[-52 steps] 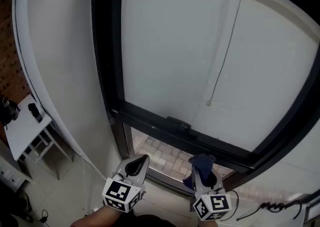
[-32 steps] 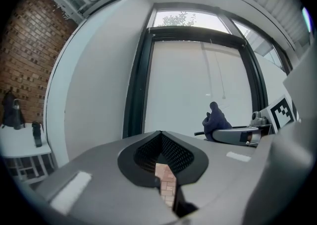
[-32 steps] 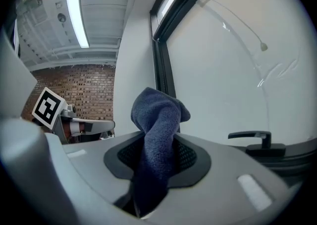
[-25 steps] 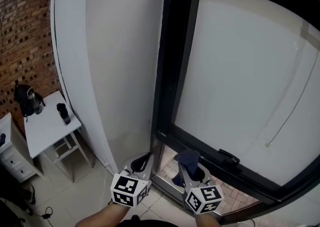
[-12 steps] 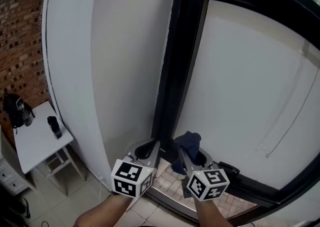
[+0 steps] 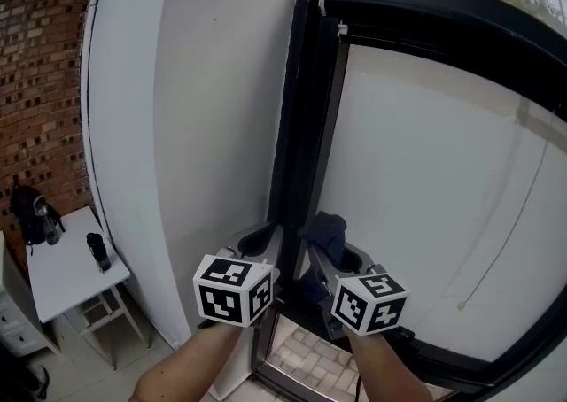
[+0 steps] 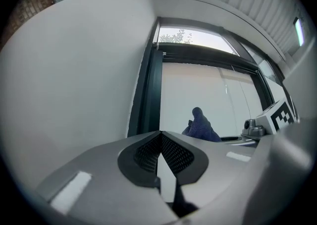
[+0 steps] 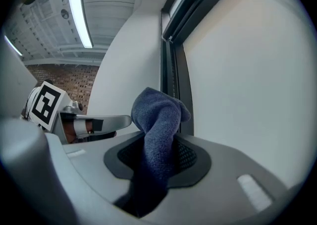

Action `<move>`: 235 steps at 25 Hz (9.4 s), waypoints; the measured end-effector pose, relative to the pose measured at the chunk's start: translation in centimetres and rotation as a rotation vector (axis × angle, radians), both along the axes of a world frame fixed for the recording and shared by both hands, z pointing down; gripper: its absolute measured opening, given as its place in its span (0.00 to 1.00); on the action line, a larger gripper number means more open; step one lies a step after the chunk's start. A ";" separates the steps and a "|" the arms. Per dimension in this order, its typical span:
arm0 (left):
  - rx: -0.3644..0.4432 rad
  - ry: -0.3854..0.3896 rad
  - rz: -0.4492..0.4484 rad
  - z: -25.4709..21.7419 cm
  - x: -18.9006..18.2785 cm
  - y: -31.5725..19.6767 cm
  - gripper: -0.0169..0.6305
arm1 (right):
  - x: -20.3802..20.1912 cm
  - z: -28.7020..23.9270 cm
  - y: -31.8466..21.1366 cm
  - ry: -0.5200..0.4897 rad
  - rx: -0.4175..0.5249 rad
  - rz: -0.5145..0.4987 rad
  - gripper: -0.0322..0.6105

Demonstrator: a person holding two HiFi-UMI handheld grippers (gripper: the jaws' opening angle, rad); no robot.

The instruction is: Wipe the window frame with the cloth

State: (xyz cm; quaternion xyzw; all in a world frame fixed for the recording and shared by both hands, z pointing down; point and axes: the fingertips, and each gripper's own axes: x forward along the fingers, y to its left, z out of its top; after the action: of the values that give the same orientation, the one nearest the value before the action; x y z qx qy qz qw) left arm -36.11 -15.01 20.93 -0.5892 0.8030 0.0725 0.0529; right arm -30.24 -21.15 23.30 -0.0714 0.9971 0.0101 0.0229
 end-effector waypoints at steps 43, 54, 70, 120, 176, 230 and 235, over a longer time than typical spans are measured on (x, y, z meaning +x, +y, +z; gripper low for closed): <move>0.226 -0.163 -0.042 -30.8 -3.1 -2.4 0.02 | -6.7 -38.9 -0.6 -0.248 0.337 0.054 0.25; 0.231 -0.205 -0.058 -30.2 -3.3 -2.0 0.02 | -8.6 -40.8 -1.4 -0.231 0.366 0.127 0.25; 0.228 -0.186 0.039 -29.7 -0.3 -5.8 0.02 | -2.8 -40.3 -2.2 -0.261 0.324 0.155 0.25; 0.293 -0.260 0.516 -35.0 27.0 -14.8 0.02 | 29.1 -40.6 -11.5 -0.322 0.333 0.620 0.25; 0.285 -0.217 0.737 -36.0 56.1 -25.1 0.02 | 63.9 -41.6 -21.6 -0.331 0.400 0.919 0.25; 0.149 -0.244 0.908 -14.3 63.5 -27.1 0.02 | 68.3 -17.9 -24.6 -0.110 0.343 0.979 0.25; 0.155 -0.273 0.906 -11.3 63.4 -26.8 0.02 | 68.1 -13.0 -24.8 -0.075 0.348 0.983 0.25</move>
State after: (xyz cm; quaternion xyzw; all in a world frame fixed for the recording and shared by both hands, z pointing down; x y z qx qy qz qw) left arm 27.29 -41.78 9.60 -0.8784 0.4431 0.0700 0.1646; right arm 37.91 -45.96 10.31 -0.5267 0.8279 0.1826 0.0625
